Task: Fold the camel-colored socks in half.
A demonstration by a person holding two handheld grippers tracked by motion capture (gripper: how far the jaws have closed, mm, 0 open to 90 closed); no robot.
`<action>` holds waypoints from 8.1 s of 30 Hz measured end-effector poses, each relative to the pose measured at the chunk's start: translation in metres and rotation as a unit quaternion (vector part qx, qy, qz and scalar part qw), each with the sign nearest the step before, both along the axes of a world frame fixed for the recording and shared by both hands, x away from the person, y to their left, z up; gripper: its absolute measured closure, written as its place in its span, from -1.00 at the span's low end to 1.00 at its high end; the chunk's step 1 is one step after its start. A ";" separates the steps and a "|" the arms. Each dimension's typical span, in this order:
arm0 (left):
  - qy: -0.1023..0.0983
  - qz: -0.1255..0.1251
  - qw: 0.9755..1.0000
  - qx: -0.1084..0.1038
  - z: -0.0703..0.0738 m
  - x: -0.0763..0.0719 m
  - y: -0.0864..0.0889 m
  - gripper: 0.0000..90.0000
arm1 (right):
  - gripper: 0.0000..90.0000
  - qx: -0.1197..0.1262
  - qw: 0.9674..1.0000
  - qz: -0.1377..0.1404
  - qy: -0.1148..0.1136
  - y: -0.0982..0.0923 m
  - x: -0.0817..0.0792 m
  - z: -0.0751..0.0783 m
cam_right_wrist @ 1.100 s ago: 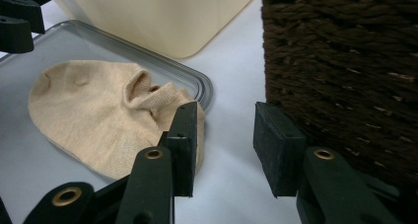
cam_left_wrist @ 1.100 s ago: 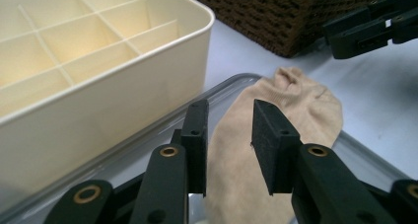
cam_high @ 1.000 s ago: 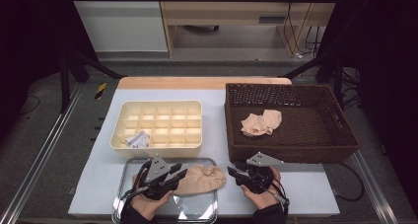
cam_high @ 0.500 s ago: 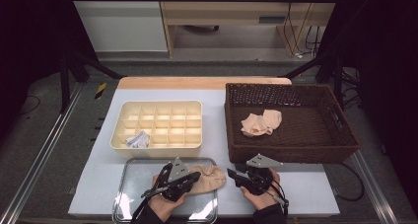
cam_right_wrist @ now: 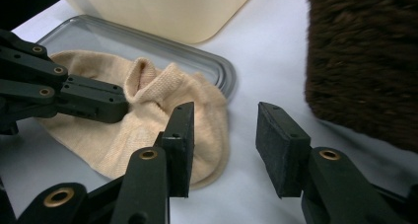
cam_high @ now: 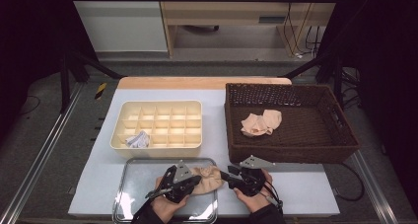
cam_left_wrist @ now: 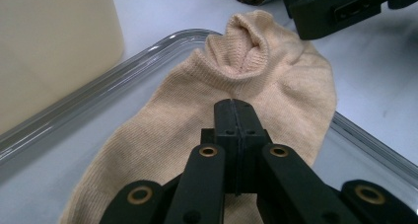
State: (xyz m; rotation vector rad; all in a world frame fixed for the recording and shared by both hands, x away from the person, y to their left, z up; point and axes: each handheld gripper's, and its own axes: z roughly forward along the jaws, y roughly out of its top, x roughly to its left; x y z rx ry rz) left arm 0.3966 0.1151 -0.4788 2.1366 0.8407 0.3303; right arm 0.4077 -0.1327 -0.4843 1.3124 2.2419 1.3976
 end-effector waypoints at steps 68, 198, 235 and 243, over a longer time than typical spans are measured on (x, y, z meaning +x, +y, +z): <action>0.024 0.085 0.996 -0.023 0.010 -0.015 0.086 0.97 | 0.89 0.040 0.994 0.097 0.006 0.036 -0.008 0.043; 0.003 0.027 0.999 -0.019 0.006 -0.002 0.009 0.95 | 0.93 0.021 0.996 0.092 0.003 0.044 -0.005 0.021; 0.032 0.066 0.997 -0.032 0.006 0.000 0.061 0.98 | 0.93 0.004 0.993 0.121 -0.008 0.060 -0.003 0.027; 0.024 0.061 0.998 -0.024 0.005 -0.002 0.056 0.98 | 0.92 0.003 0.989 0.147 -0.013 0.076 0.000 0.030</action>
